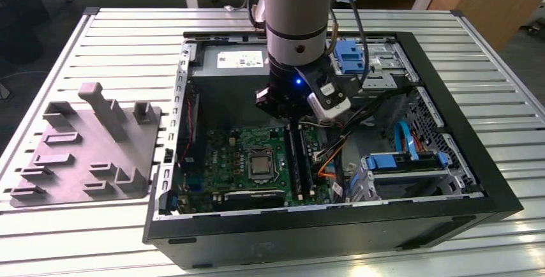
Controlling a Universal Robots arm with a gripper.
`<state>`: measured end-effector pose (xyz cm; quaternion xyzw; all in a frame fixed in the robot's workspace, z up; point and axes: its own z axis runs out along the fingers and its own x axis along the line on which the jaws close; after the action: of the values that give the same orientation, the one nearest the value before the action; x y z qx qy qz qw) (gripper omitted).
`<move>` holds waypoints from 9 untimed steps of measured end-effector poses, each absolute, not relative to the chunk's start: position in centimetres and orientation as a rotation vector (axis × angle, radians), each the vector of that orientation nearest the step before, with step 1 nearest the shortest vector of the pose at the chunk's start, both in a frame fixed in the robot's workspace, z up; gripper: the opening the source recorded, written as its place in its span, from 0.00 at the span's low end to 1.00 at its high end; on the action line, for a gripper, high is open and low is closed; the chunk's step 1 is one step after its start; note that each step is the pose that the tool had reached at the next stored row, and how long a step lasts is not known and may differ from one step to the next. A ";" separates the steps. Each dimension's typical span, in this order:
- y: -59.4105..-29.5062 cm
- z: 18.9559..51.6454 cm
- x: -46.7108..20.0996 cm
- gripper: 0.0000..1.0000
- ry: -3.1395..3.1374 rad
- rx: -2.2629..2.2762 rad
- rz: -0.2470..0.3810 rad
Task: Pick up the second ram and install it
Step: 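Press down the second ram until it locks into place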
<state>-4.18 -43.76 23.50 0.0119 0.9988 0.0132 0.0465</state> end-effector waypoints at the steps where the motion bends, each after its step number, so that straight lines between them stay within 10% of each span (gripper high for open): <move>1: -43.7 23.4 -4.2 0.10 3.048 0.036 0.041; 9: -43.6 23.0 -4.2 0.10 3.048 0.036 0.040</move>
<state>-4.18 -43.56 22.97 0.0118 0.9988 0.0132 0.0465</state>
